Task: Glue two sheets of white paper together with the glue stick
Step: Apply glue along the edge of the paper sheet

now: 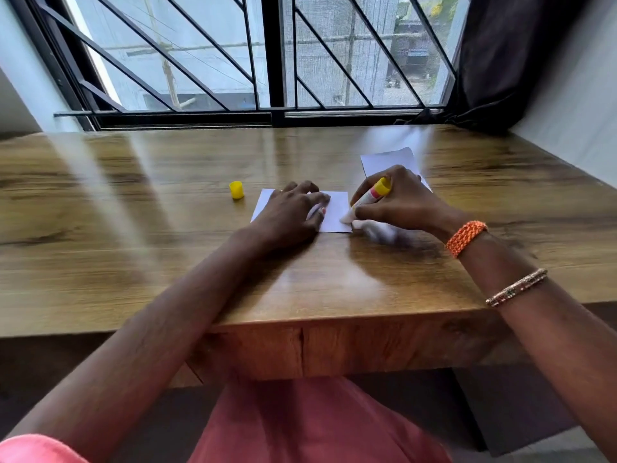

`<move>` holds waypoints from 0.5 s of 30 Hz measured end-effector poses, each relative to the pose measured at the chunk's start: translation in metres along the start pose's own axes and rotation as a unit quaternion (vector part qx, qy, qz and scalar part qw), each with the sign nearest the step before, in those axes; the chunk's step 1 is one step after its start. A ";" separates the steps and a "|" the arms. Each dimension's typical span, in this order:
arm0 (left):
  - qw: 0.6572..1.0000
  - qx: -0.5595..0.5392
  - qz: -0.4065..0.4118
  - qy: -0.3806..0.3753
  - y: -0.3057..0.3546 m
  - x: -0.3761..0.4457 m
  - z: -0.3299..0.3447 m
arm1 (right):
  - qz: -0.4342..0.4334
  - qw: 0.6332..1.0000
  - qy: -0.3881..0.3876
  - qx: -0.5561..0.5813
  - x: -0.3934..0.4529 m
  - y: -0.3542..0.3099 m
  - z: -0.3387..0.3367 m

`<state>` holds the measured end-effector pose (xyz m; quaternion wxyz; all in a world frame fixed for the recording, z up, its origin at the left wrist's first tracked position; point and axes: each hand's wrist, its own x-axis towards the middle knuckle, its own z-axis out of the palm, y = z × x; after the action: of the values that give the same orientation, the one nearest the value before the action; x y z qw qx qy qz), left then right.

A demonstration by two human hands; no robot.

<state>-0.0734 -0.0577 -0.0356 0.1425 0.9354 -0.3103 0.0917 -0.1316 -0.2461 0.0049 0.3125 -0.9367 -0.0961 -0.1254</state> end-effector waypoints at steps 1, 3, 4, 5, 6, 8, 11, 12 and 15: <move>1.000 -0.007 0.002 0.006 0.000 0.000 -0.001 | -0.003 1.000 -0.006 0.005 -0.001 -0.001 0.000; 1.000 -0.018 0.010 0.021 0.000 -0.002 -0.002 | -0.007 0.999 -0.024 0.019 -0.002 -0.001 -0.001; 0.999 -0.024 0.010 0.031 0.000 -0.004 -0.004 | -0.005 0.999 -0.036 0.027 -0.002 -0.001 -0.002; 0.999 -0.033 0.008 0.040 -0.001 -0.005 -0.005 | -0.002 0.998 -0.049 0.035 -0.002 -0.001 -0.002; 0.998 -0.043 0.005 0.047 -0.002 -0.007 -0.007 | 0.001 0.997 -0.063 0.048 -0.002 -0.001 -0.004; 0.996 -0.061 -0.006 0.062 -0.005 -0.010 -0.010 | 0.007 0.991 -0.079 0.107 -0.001 0.000 -0.005; 0.994 -0.071 -0.025 0.073 -0.013 -0.016 -0.016 | 0.020 0.977 -0.016 0.213 0.002 0.007 -0.006; 0.995 -0.070 -0.025 0.064 -0.015 -0.018 -0.018 | 0.026 0.973 0.015 0.230 0.004 0.009 -0.006; 0.999 -0.005 -0.011 0.042 -0.014 -0.024 -0.020 | 0.057 0.961 0.080 0.258 0.018 0.009 -0.006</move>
<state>-0.0855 -0.0270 -0.0257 0.1609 0.9333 -0.2943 0.1281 -0.1129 -0.2552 0.0095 0.5565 -0.8154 -0.0465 -0.1528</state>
